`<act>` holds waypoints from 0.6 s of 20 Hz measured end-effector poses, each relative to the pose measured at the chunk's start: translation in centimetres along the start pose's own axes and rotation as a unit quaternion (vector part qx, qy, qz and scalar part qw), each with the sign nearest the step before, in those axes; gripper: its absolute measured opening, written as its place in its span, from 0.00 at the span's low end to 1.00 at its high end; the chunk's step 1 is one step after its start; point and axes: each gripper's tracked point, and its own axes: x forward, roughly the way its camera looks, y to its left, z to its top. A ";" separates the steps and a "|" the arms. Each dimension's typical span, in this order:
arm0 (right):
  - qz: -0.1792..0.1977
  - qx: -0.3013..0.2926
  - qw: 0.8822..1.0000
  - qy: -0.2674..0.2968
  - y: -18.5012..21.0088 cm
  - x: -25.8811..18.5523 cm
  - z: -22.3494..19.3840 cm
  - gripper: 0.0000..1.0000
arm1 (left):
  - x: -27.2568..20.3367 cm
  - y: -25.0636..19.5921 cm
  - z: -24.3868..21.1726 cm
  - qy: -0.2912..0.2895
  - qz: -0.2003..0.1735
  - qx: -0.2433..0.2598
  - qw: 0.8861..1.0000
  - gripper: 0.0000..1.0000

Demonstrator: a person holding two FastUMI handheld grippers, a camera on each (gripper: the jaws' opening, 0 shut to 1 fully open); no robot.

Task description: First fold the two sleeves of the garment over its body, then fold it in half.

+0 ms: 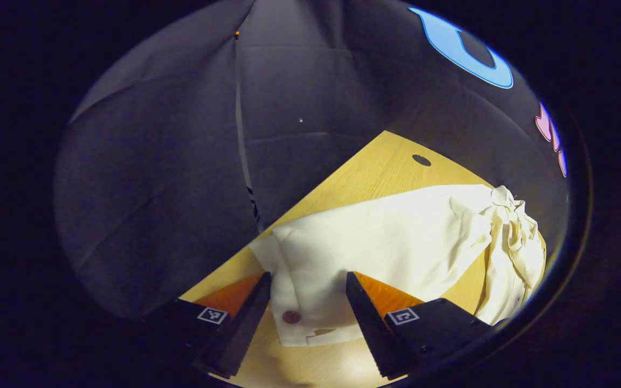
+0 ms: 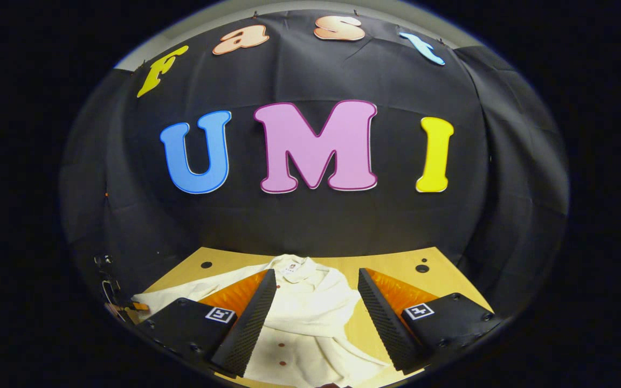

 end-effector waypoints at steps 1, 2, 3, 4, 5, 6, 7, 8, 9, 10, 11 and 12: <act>-0.011 -0.007 1.000 -0.004 -1.0 -0.6 0.4 0.97 | 0.5 0.1 -0.5 0.004 -0.004 0.006 1.000 0.82; -0.022 -0.014 1.000 -0.008 -1.9 -1.2 0.8 0.97 | 0.7 0.1 -0.4 0.003 -0.006 0.015 1.000 0.76; -0.032 -0.018 0.999 -0.011 -2.8 -1.8 1.2 0.97 | 0.6 0.2 -0.4 0.005 -0.007 0.026 1.000 0.70; -0.038 -0.020 0.999 -0.012 -3.5 -2.3 1.5 0.97 | 0.7 0.4 -0.3 0.007 -0.003 0.041 0.999 0.70; -0.044 -0.022 0.999 -0.013 -3.9 -2.8 1.8 0.97 | 0.9 0.0 -0.1 0.004 -0.009 0.048 0.999 0.39; -0.050 -0.026 0.998 -0.015 -4.5 -3.1 1.9 0.97 | 0.9 -0.4 0.0 0.012 -0.013 0.050 0.999 0.29; -0.055 -0.028 0.998 -0.017 -5.0 -3.5 2.2 0.97 | 0.9 -0.7 0.1 0.013 -0.021 0.052 0.998 0.20; -0.059 -0.029 0.998 -0.020 -5.5 -3.8 2.3 0.97 | 1.1 -1.1 0.3 0.015 -0.028 0.052 0.998 0.15; -0.063 -0.029 0.997 -0.021 -5.9 -3.9 2.3 0.97 | 1.1 -1.5 0.3 0.020 -0.037 0.046 0.998 0.08; -0.066 -0.028 0.997 -0.019 -6.1 -3.9 2.1 0.97 | 0.9 -2.1 0.6 0.024 -0.046 0.041 0.998 0.07; -0.067 -0.027 0.997 -0.017 -6.4 -3.8 1.9 0.97 | 0.7 -2.5 1.0 0.022 -0.050 0.044 0.998 0.10; -0.069 -0.029 0.997 -0.016 -6.6 -3.8 1.7 0.97 | 0.4 -3.1 1.9 0.013 -0.053 0.051 0.997 0.06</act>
